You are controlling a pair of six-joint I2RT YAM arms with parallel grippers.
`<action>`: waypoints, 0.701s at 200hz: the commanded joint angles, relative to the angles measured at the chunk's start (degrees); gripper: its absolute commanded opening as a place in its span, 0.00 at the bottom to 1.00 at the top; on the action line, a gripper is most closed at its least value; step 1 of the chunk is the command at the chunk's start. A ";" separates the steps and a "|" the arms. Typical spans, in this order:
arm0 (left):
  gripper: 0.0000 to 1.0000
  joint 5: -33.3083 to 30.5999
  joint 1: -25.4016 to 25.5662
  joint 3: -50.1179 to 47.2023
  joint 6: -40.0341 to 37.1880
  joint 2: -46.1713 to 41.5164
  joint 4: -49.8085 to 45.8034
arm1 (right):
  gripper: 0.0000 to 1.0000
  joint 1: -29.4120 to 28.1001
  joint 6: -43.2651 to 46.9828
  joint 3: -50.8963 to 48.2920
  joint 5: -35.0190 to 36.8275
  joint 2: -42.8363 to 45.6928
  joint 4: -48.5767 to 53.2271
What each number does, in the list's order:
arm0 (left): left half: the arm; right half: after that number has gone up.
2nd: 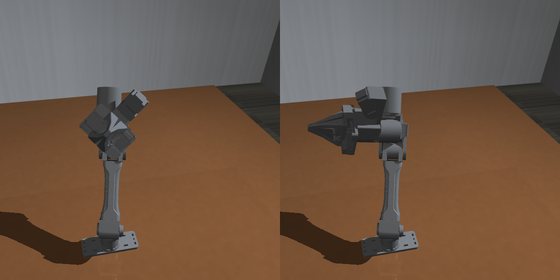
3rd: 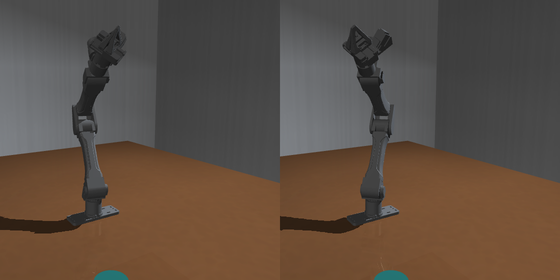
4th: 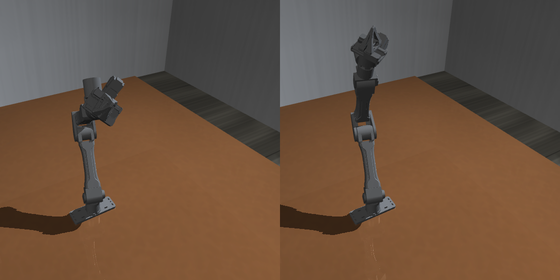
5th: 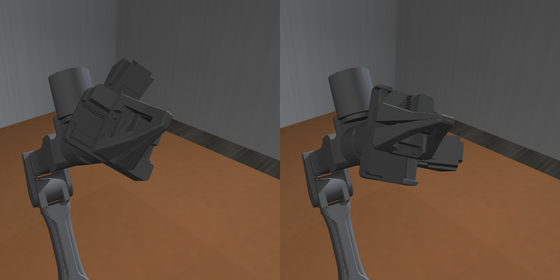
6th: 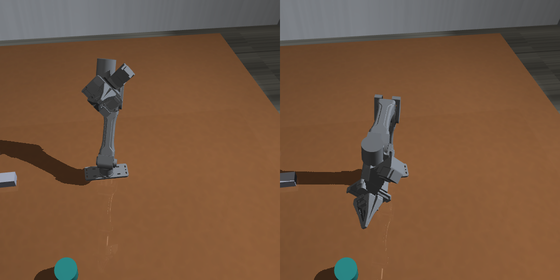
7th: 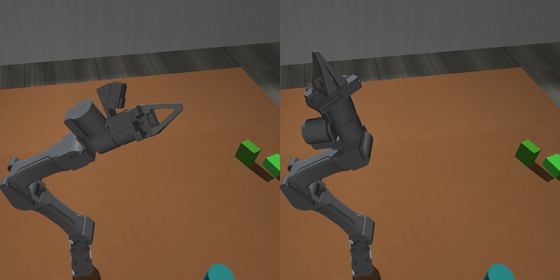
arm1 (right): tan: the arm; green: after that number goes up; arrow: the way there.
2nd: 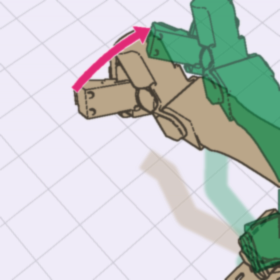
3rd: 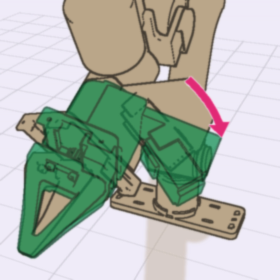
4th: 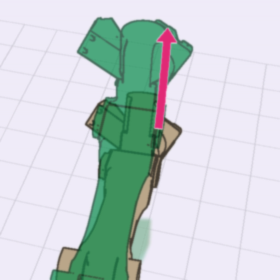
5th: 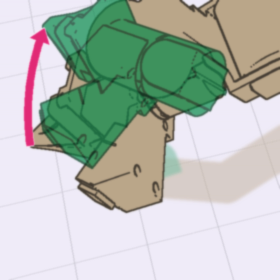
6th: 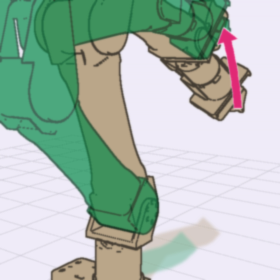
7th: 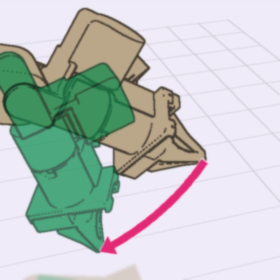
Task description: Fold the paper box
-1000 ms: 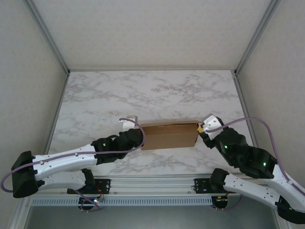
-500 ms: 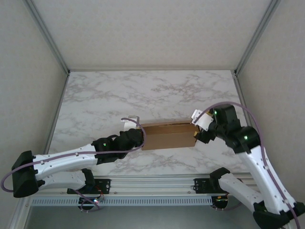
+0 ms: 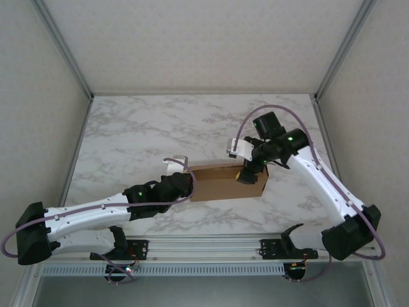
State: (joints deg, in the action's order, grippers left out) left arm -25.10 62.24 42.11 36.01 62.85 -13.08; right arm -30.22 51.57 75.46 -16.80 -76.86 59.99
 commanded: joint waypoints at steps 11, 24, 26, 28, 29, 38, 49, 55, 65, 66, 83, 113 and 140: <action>0.00 2.73 0.89 -0.98 -0.91 1.31 -3.15 | 0.99 -1.05 0.63 2.80 -2.33 -2.94 2.05; 0.00 2.52 0.87 -0.60 -1.11 1.39 -3.28 | 0.99 -1.59 0.36 2.85 -2.90 -3.89 2.51; 0.00 2.47 0.91 -0.55 -1.11 1.40 -3.30 | 0.99 -1.73 0.26 2.92 -3.00 -4.13 2.57; 0.00 2.44 0.88 -0.58 -1.18 1.35 -3.28 | 0.99 -1.76 0.12 2.87 -3.14 -4.29 2.72; 0.00 2.43 0.87 -0.52 -1.19 1.38 -3.28 | 0.99 -1.86 0.03 2.86 -3.23 -4.41 2.74; 0.00 2.26 0.80 -0.53 -1.28 1.40 -3.33 | 0.99 -2.36 -0.49 2.58 -3.85 -4.98 3.37; 0.00 2.09 0.78 -0.45 -1.37 1.49 -3.26 | 0.99 -2.92 -0.99 1.83 -4.22 -5.61 3.88; 0.00 2.11 0.85 -0.40 -1.38 1.57 -3.19 | 0.99 -3.14 -0.99 1.20 -4.18 -5.88 4.21; 0.00 2.16 0.81 -0.42 -1.34 1.57 -3.25 | 0.98 -3.30 -1.26 0.32 -4.12 -6.12 4.44; 0.00 2.16 0.80 -0.39 -1.40 1.57 -3.26 | 0.98 -3.33 -1.24 0.22 -4.17 -6.11 4.44; 0.00 2.16 0.93 -0.57 -1.42 1.33 -3.12 | 0.98 -3.44 -1.77 -1.22 -3.80 -6.36 4.11; 0.00 2.21 0.86 -0.68 -1.54 0.89 -3.27 | 0.97 -3.49 -2.53 -2.74 -2.04 -6.99 2.04; 0.00 1.63 0.80 -0.78 -1.64 0.52 -3.35 | 0.91 -4.45 -2.44 -3.40 1.11 -7.89 -0.13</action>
State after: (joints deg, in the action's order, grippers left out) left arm -25.15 62.24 42.11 35.11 63.18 -12.60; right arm -33.43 50.13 74.24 -18.74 -82.72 59.35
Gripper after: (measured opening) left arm 0.050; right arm 0.932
